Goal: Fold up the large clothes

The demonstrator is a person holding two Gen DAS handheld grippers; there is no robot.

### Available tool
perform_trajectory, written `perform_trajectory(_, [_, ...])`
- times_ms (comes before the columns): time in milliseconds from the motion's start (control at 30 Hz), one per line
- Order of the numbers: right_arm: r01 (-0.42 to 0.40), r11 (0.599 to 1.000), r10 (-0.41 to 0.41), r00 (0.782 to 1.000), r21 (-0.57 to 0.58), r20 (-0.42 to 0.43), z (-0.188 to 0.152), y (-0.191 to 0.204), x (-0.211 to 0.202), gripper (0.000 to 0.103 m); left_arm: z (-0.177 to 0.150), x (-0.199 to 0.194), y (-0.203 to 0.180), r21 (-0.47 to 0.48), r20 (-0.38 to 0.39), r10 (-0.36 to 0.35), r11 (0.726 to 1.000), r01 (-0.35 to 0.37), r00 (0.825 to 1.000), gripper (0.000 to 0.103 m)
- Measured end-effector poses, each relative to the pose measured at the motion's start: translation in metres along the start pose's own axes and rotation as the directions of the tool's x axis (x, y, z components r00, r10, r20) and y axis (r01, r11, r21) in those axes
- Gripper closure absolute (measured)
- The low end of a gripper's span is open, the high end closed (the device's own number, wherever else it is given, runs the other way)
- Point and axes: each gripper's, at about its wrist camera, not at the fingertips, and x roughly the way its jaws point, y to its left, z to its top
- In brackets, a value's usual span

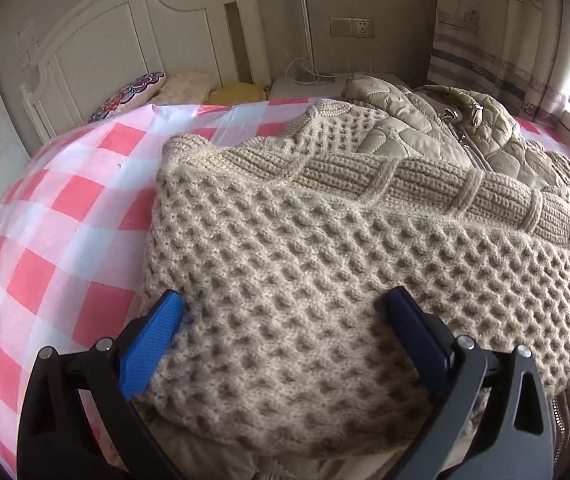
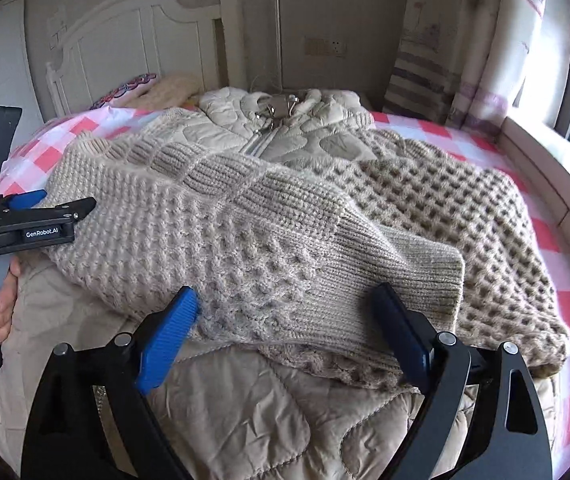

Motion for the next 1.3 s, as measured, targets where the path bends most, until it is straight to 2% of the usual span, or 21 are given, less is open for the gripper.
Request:
perform_trajectory(67, [-0.026,0.999,0.026,1.0,0.031,0.004,-0.002,-0.006,-0.004,0.017,-0.001,-0.001,0.002,0.006,0.003,0.008,1.0,-0.008,1.0,0.002])
perform_trajectory(167, [-0.063,0.993,0.055,0.995,0.104,0.083,-0.001,-0.017,-0.028,0.017,0.0,-0.002,0.005,0.003,0.003,0.005,1.0,-0.005,1.0,0.002])
perform_trajectory(267, [-0.066,0.993,0.056,0.994,0.102,0.097,0.01,-0.022,-0.033,0.017,-0.001,-0.002,0.003,0.007,0.004,0.011,1.0,-0.011,1.0,0.002])
perform_trajectory(400, [-0.001,1.0,0.003,0.997,0.03,-0.077,0.007,-0.023,0.007,0.017,0.0,-0.002,0.003,0.005,0.001,0.004,1.0,-0.004,1.0,0.002])
perform_trajectory(467, [-0.007,1.0,0.008,0.998,0.014,-0.07,0.008,-0.02,0.002,0.017,0.0,-0.003,0.003,0.012,-0.007,0.006,1.0,-0.006,1.0,0.002])
perform_trajectory(533, [-0.024,1.0,0.024,0.993,-0.005,-0.113,0.018,-0.019,-0.005,0.017,0.007,-0.005,0.001,0.05,-0.042,0.001,0.999,0.001,0.999,0.002])
perform_trajectory(600, [-0.061,0.998,0.059,0.996,-0.032,-0.064,0.035,-0.02,-0.022,0.017,0.026,-0.01,0.0,0.096,-0.098,-0.042,0.994,0.052,0.994,0.002])
perform_trajectory(667, [-0.064,0.995,0.064,0.998,-0.074,-0.004,0.058,-0.019,-0.035,0.017,0.05,-0.019,0.002,0.096,-0.068,-0.075,0.992,0.081,0.995,0.002])
perform_trajectory(700, [-0.067,0.993,0.068,0.998,-0.095,0.013,0.07,-0.019,-0.034,0.017,0.068,-0.024,0.001,0.094,-0.034,-0.064,0.993,0.067,0.997,0.002])
perform_trajectory(767, [-0.071,0.991,0.073,0.997,-0.11,0.017,0.09,-0.017,-0.02,0.017,0.105,-0.021,-0.006,0.099,0.007,-0.047,0.994,0.046,0.999,0.002])
perform_trajectory(800, [-0.07,0.992,0.071,0.997,-0.105,0.006,0.098,-0.017,-0.008,0.017,0.119,-0.015,-0.01,0.099,0.001,-0.053,0.994,0.053,0.999,0.002])
perform_trajectory(867, [-0.099,0.992,0.098,0.995,-0.074,-0.02,0.106,-0.017,0.02,0.017,0.156,0.014,-0.022,0.079,-0.06,-0.069,0.994,0.073,0.996,0.002])
perform_trajectory(933, [-0.104,0.993,0.1,0.992,-0.047,-0.082,0.105,-0.02,0.055,0.017,0.186,0.042,-0.032,0.055,-0.102,-0.081,0.995,0.087,0.991,0.002])
perform_trajectory(1000, [-0.088,0.995,0.082,0.986,-0.035,-0.144,0.088,-0.021,0.092,0.017,0.217,0.077,-0.04,0.016,-0.157,-0.089,0.996,0.092,0.984,0.002])
perform_trajectory(1067, [-0.102,0.994,0.099,0.99,-0.025,-0.097,0.08,-0.021,0.087,0.017,0.246,0.109,-0.049,-0.023,-0.193,-0.107,0.994,0.104,0.975,0.005])
perform_trajectory(1200, [-0.125,0.991,0.12,0.987,-0.04,-0.104,0.078,-0.021,0.086,0.016,0.289,0.162,-0.071,-0.052,-0.25,-0.123,0.992,0.114,0.96,0.013])
perform_trajectory(1300, [-0.137,0.99,0.133,0.986,-0.028,-0.096,0.078,-0.023,0.084,0.016,0.306,0.2,-0.096,-0.025,-0.304,-0.119,0.993,0.117,0.945,0.016])
